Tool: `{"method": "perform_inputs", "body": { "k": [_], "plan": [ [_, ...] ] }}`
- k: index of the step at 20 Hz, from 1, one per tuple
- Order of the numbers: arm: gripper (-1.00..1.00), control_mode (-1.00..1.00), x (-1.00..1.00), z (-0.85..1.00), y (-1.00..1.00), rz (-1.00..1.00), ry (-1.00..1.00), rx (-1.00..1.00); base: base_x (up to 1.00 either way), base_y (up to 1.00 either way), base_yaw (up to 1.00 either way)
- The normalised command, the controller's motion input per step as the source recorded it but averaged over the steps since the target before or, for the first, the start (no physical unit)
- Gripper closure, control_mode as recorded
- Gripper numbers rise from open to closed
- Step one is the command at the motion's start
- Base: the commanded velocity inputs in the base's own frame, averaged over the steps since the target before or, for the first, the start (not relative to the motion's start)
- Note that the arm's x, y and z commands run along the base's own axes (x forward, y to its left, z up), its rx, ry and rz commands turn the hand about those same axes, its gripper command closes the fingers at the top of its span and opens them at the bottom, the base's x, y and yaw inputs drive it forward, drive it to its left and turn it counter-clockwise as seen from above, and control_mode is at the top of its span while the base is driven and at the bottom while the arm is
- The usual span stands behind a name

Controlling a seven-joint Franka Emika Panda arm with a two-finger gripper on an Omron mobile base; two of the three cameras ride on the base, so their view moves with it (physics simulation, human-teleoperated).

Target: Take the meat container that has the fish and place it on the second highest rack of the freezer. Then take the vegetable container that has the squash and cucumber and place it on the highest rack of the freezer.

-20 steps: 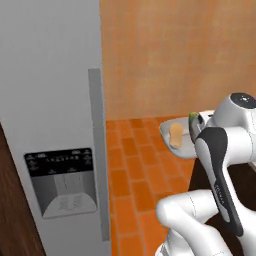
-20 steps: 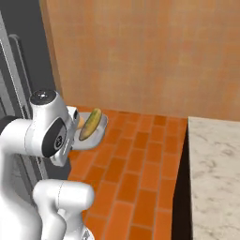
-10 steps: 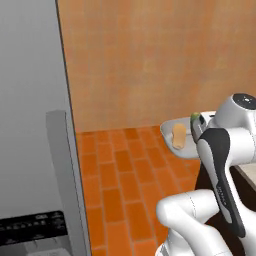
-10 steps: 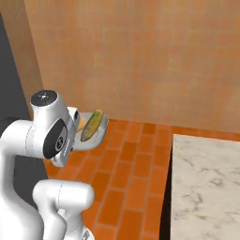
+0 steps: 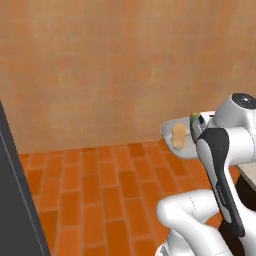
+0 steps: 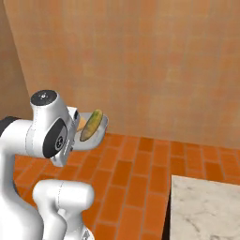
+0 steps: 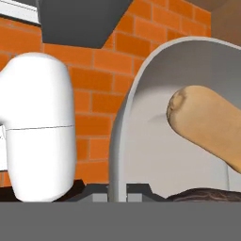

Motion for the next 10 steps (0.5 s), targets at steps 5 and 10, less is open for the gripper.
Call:
{"method": "perform_inputs", "body": {
  "k": [5, 10],
  "plan": [
    [1.00, 1.00, 0.00, 0.00, 0.00, 0.00, 0.00, 0.00, 1.00, -0.09, 0.03],
    [1.00, 1.00, 0.00, 0.00, 0.00, 0.00, 0.00, 0.00, 0.91, -0.07, 0.37]
  ]
}}
